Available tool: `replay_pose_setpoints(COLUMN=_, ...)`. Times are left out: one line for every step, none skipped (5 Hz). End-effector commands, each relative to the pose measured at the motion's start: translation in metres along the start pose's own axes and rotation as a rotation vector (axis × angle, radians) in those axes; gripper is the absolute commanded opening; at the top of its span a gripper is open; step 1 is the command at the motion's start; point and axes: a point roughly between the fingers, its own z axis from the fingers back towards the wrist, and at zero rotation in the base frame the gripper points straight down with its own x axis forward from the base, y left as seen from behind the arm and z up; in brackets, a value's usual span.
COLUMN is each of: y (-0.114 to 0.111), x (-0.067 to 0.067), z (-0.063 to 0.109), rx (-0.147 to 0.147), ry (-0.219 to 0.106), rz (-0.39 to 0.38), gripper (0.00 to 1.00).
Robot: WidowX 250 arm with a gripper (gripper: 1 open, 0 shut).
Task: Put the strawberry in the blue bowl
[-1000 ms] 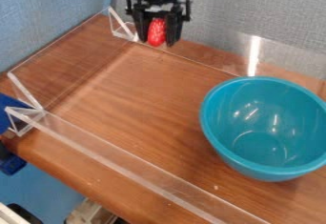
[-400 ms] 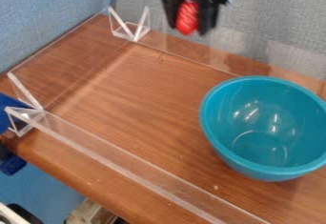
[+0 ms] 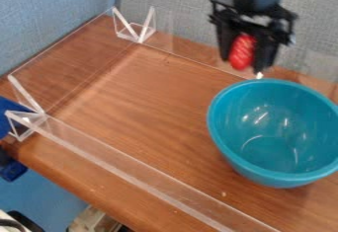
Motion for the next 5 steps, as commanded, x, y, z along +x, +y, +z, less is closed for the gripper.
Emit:
replay_pose_setpoints(y=-0.014, x=0.000, z=0.001, rx=0.012, ry=-0.025, rz=-0.030, gripper=0.00)
replay_pose_setpoints(y=-0.017, x=-0.006, z=-0.012, rx=0.006, ry=-0.008, rz=-0.035, gripper=0.00)
replay_pose_setpoints(y=-0.016, x=-0.005, z=-0.019, rx=0.005, ry=0.006, rz=-0.034, gripper=0.00)
replay_pose_setpoints(y=-0.016, x=-0.003, z=-0.027, rx=0.004, ry=0.023, rz=-0.035, gripper=0.00)
replay_pose_setpoints(y=-0.016, x=-0.002, z=-0.039, rx=0.002, ry=0.045, rz=-0.038, gripper=0.00)
